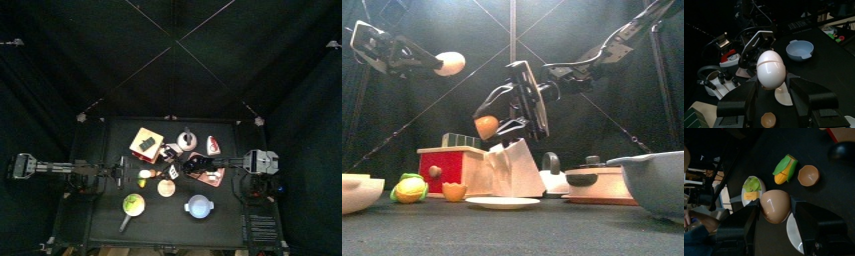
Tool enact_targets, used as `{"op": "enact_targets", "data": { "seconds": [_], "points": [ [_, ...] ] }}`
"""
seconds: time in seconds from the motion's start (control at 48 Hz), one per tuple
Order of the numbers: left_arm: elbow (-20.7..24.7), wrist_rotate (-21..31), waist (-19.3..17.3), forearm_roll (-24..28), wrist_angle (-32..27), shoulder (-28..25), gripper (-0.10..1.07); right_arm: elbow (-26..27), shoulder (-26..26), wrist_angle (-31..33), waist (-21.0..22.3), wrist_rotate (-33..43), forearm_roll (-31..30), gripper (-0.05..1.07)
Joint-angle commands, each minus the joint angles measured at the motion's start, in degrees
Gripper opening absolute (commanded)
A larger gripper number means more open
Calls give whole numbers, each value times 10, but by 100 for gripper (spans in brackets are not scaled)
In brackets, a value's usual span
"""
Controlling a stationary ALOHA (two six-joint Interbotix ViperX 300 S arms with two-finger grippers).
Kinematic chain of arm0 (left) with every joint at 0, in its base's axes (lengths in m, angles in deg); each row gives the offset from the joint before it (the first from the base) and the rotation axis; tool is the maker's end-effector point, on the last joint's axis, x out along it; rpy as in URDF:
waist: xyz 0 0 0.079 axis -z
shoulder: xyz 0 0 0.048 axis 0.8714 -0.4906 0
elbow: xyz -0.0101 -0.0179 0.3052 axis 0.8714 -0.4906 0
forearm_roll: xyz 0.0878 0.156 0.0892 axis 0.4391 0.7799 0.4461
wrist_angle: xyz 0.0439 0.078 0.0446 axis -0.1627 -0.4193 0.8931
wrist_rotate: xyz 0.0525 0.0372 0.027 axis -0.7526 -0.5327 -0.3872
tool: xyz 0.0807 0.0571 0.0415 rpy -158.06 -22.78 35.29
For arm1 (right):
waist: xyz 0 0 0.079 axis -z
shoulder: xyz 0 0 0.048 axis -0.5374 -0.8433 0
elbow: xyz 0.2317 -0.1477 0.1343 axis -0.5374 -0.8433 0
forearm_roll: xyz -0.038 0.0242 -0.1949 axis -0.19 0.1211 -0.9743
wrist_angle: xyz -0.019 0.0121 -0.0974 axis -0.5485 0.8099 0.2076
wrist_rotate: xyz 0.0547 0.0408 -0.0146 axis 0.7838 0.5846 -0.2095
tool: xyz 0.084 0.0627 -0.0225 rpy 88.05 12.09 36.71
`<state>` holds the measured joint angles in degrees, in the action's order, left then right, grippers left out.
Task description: Drop egg shell
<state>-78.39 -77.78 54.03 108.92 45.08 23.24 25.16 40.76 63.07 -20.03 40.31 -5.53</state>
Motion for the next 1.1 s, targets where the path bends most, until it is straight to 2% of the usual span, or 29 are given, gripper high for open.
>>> {"op": "enact_targets", "data": {
  "seconds": [0.0, 0.354, 0.75, 1.083],
  "points": [
    [8, 0, 0, -1, 2, 1, 73, 25, 4, 11, 1, -3, -4, 61],
    [7, -1, 0, -1, 1, 0, 73, 54, -4, 76, -9, -3, -62, 61],
    [6, -1, 0, -1, 1, 1, 73, 82, -29, 133, -55, -2, -152, 62],
    [6, -1, 0, -1, 1, 1, 73, 91, -47, 190, -63, -1, -157, 62]
  ]
}}
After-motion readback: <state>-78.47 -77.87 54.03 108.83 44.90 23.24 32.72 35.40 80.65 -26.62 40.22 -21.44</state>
